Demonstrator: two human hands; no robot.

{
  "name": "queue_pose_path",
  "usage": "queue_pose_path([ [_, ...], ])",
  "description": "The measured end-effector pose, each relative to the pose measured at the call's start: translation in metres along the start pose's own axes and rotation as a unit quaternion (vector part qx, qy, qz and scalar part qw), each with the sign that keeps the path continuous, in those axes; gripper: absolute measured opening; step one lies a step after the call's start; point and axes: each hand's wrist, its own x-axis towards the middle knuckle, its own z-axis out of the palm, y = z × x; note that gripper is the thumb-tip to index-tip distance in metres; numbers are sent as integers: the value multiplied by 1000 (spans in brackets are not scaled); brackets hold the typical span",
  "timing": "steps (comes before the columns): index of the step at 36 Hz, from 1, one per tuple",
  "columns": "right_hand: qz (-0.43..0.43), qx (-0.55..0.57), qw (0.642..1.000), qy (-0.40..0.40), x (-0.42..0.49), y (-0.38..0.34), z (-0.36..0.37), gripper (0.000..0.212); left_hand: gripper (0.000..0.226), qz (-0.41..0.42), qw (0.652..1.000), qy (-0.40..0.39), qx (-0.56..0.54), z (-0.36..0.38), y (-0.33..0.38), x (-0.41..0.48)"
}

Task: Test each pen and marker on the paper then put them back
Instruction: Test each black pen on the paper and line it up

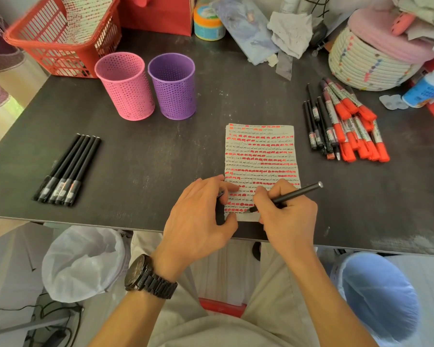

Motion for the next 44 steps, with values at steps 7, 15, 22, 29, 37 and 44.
queue_pose_path([
  [7, -11, -6, 1000, 0, 1, 1, 0, 31, 41, -2, 1000, -2, 0, 0, 1, 0],
  [15, -3, -2, 1000, 1, 1, 0, -1, 31, 39, -5, 1000, -5, -2, -2, 1, 0],
  [22, -1, -2, 1000, -3, 0, -1, -1, 30, 40, -10, 1000, -7, -2, -2, 3, -1],
  [29, 5, -1, 1000, -4, 1, -1, -1, 31, 25, -8, 1000, 1, -3, -1, 1, -1],
  [37, -8, 2, 1000, 4, 0, -2, -1, 32, 31, -11, 1000, 1, -14, -3, 4, -1],
  [44, 31, 139, 988, 53, -2, -18, -7, 31, 25, -10, 1000, -23, -10, -4, 1, -1],
])
